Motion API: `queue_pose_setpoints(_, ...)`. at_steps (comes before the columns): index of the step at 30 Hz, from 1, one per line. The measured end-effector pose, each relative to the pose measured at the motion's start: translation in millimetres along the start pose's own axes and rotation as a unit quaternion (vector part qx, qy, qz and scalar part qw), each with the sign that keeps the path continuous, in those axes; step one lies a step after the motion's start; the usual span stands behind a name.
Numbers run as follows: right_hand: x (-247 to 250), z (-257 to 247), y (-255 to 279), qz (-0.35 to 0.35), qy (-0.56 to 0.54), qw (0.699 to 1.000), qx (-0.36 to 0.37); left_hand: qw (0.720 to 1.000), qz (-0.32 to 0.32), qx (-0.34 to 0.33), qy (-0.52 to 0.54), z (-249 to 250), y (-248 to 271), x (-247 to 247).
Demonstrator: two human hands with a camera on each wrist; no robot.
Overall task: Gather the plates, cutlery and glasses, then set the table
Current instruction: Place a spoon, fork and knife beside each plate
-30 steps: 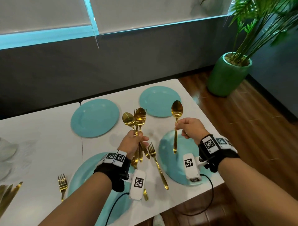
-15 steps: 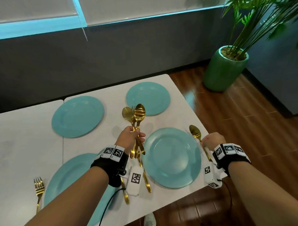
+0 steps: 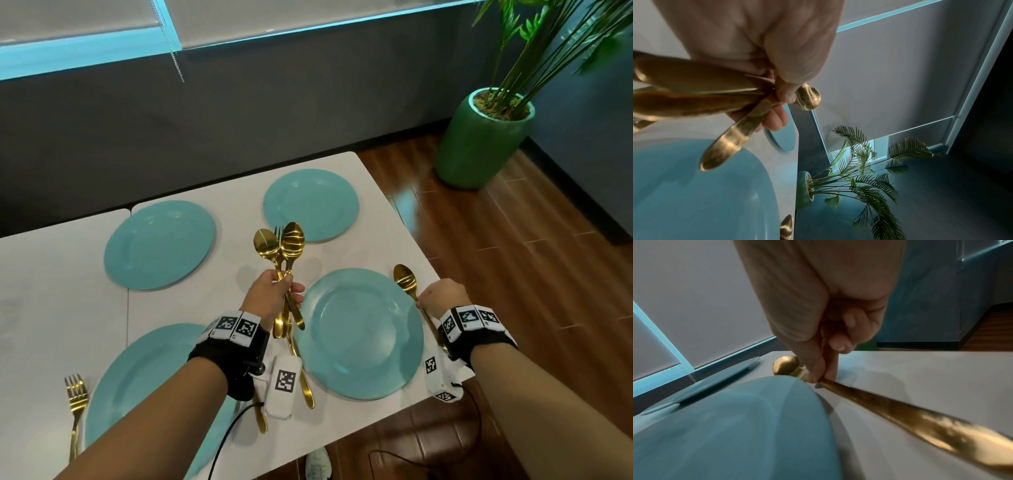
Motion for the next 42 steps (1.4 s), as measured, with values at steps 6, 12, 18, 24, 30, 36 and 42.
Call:
queue_pose_setpoints(6,-1,6,-3,-0.001,-0.043,0.998,-0.048,1.0,0.005,-0.005,-0.001,2,5,0)
queue_pose_setpoints(12,3,10,-1,0.002,-0.049,0.998,-0.044,1.0,0.004,-0.004,0.005,4,8,-2)
queue_pose_setpoints(18,2,9,-1,-0.003,-0.055,0.998,-0.039,1.0,0.0,0.003,-0.002,3,8,-7)
queue_pose_setpoints(24,4,7,1,-0.004,-0.066,0.997,-0.035,1.0,-0.003,0.005,0.006,4,9,-11)
queue_pose_setpoints(30,33,-2,23,0.053,-0.07,0.996,0.003,0.999,0.0,0.022,0.026,1,11,-12)
queue_pose_setpoints(36,75,-115,149,0.11,-0.092,0.918,0.369,0.998,-0.053,-0.005,-0.024,18,15,-16)
queue_pose_setpoints(42,45,-186,223,0.127,0.087,0.848,0.507,0.993,-0.091,-0.029,-0.068,42,20,-4)
Point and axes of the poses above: each hand's wrist, its own y-axis away from the middle knuckle, its own x-axis out of the back of the hand, z = x × y, the point moved 10 cm from there along -y, towards the middle knuckle, and after that the axes turned 15 degrees about -x, right-handed, at the moved point
